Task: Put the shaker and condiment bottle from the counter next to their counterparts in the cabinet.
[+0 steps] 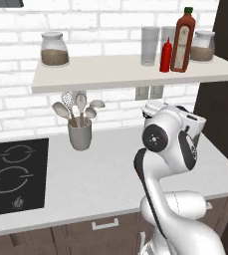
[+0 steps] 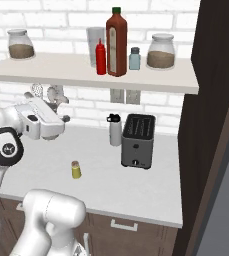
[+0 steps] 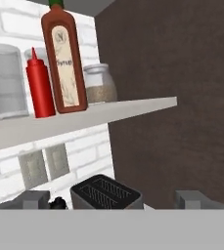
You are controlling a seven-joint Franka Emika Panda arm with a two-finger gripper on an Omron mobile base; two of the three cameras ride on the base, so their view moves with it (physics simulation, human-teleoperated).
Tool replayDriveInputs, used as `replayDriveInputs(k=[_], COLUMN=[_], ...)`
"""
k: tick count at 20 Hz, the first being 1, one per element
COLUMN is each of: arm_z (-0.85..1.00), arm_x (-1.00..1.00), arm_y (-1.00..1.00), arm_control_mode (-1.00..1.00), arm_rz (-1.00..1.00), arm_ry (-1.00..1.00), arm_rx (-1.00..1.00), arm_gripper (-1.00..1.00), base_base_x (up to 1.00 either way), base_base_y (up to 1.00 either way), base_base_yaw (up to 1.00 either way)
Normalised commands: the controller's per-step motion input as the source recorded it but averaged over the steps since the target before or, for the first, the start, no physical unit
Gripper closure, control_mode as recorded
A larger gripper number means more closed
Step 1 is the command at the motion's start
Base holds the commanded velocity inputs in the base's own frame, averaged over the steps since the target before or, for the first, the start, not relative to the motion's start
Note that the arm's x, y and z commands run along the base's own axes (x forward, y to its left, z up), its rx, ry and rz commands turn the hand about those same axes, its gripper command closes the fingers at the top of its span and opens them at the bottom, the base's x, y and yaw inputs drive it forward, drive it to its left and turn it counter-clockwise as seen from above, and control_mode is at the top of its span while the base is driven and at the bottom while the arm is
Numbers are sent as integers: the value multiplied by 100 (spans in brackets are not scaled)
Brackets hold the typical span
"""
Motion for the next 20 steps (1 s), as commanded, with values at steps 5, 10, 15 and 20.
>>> replayDriveInputs(k=[5, 10, 15, 20], arm_z=[-39, -47, -49, -48], arm_x=[-18, -4, 0, 0], arm_y=[1, 0, 0, 0], arm_control_mode=[-100, -100, -100, -100], arm_rz=[0, 0, 0, -1], arm_ry=[0, -1, -2, -1], arm_rx=[0, 0, 0, 0], arm_gripper=[-100, -100, -100, -100], base_base_x=[0, 0, 0, 0], base_base_y=[0, 0, 0, 0], base_base_yaw=[0, 0, 0, 0])
